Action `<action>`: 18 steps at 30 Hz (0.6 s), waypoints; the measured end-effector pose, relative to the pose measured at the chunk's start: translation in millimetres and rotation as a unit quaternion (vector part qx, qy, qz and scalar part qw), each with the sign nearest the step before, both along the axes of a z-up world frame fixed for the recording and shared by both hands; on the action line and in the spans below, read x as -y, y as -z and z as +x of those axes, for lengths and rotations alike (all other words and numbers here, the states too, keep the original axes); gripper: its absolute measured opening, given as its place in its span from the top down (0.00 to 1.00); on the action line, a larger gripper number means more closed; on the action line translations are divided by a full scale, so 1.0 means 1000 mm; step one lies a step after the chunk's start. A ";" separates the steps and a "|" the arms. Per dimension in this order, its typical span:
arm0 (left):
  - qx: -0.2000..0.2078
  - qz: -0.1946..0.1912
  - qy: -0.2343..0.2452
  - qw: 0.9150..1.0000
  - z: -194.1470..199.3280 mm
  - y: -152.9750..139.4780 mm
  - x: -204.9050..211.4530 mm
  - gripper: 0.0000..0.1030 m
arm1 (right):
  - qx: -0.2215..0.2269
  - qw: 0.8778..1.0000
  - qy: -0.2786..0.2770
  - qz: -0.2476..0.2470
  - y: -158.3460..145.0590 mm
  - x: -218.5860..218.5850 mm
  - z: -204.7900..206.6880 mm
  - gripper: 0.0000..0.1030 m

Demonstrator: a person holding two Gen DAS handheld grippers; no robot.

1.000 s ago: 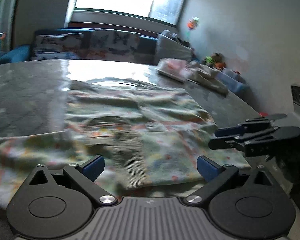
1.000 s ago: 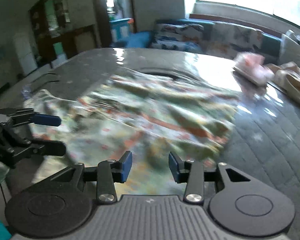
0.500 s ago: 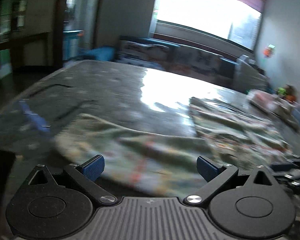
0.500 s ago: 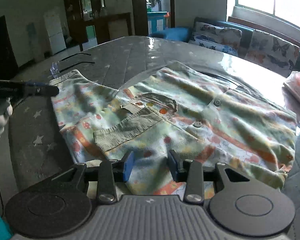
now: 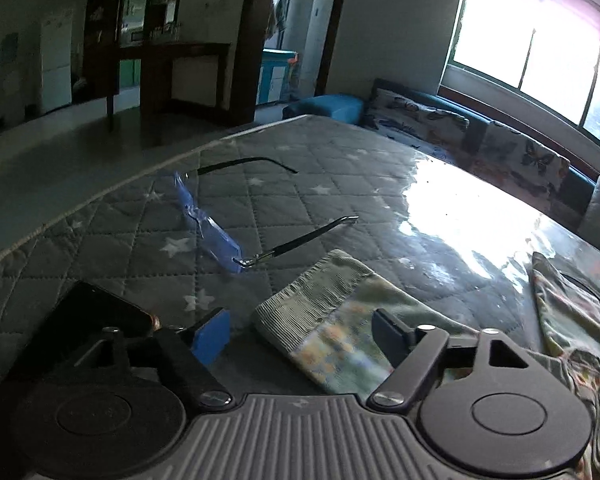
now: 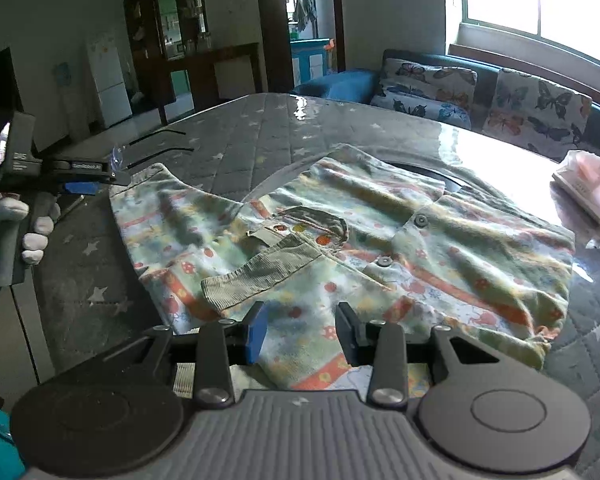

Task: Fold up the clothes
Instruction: 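Grasp the opposite shirt side edge with the left gripper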

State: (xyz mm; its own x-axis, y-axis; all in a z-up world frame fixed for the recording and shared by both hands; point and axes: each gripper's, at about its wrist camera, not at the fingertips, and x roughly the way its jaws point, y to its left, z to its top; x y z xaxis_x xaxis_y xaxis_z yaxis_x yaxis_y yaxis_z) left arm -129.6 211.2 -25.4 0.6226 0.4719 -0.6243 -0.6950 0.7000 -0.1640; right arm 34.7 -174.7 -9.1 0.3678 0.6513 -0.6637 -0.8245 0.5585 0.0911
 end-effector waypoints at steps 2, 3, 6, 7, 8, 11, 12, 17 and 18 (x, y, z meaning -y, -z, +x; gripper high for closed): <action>-0.004 -0.010 -0.003 1.000 0.003 0.003 -0.003 0.31 | 0.001 1.000 0.003 0.003 -0.002 0.004 -0.001 0.63; -0.006 -0.015 -0.005 1.000 0.004 0.004 -0.005 0.34 | 0.001 1.000 0.006 0.003 -0.002 0.006 -0.001 0.63; -0.009 -0.003 -0.011 1.000 0.007 0.005 -0.004 0.43 | -0.001 1.000 0.015 0.006 -0.002 0.012 -0.001 0.62; -0.009 -0.001 -0.014 1.000 0.007 0.006 -0.005 0.46 | -0.002 1.000 0.018 0.007 -0.001 0.014 -0.001 0.61; -0.009 0.001 -0.017 1.000 0.007 0.006 -0.005 0.50 | -0.004 1.000 0.021 0.008 -0.001 0.017 -0.001 0.60; -0.009 0.005 -0.022 1.000 0.007 0.007 -0.007 0.64 | -0.007 1.000 0.028 0.012 0.001 0.022 -0.001 0.60; -0.006 0.000 -0.021 1.000 0.007 0.007 -0.008 0.76 | -0.008 0.999 0.032 0.014 0.002 0.024 -0.001 0.60; 0.030 -0.027 -0.004 0.999 0.003 -0.005 -0.004 0.85 | -0.012 0.999 0.047 0.024 0.003 0.032 -0.003 0.60; 0.041 -0.029 0.009 0.999 0.003 -0.011 0.003 0.86 | -0.012 0.998 0.050 0.026 0.003 0.035 -0.002 0.60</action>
State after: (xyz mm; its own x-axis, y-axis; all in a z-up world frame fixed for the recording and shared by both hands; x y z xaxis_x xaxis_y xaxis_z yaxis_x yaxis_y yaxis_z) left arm -127.0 208.6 -14.2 0.6799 0.4257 -0.5971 -0.6658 0.6996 -0.2593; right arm 32.3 -209.5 -12.2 0.4172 0.6465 -0.6388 -0.7619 0.6320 0.1420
